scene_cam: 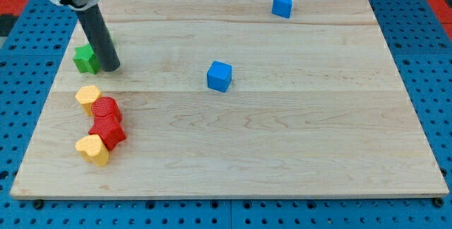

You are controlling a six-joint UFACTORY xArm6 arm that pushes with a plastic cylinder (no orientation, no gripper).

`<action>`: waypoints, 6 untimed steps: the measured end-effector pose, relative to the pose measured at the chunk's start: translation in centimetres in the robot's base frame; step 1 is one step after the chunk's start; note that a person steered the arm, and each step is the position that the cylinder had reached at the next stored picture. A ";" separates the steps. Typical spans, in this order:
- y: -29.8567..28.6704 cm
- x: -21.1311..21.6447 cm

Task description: Push the green circle towards left side

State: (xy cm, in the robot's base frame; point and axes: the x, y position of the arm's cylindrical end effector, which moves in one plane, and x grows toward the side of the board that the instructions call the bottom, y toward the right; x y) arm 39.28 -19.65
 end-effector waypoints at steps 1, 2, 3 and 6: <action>2.0 -3.0; 3.9 -5.1; 3.7 -5.2; 0.9 -5.7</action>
State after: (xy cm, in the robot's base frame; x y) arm 33.53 -18.73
